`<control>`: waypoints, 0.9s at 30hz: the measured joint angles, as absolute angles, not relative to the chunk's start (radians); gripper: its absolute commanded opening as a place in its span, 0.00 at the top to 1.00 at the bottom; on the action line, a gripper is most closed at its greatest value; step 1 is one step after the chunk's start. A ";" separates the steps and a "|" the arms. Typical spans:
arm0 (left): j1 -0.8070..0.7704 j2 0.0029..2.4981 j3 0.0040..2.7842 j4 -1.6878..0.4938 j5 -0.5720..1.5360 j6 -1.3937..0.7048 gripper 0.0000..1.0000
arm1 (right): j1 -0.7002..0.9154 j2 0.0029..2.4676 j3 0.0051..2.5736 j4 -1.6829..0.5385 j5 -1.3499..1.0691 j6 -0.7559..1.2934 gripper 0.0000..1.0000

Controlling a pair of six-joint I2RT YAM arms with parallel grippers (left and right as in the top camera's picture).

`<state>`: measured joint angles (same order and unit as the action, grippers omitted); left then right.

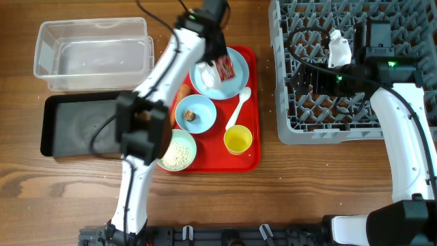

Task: Sort waste into correct bins and load items into the dishwasher rack
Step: 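Carry the tissue and red wrapper left and drop into clear bin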

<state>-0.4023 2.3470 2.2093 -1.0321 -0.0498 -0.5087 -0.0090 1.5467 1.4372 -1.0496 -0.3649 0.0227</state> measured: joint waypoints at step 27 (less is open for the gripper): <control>0.183 2.325 2.209 -1.038 -0.091 -0.352 0.19 | -0.009 1.547 1.437 -1.007 -0.365 0.042 0.00</control>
<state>0.1833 2.3253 2.2093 -1.0382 -0.0914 -0.3523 -0.0090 1.5471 1.4372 -1.0073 -0.3653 0.0418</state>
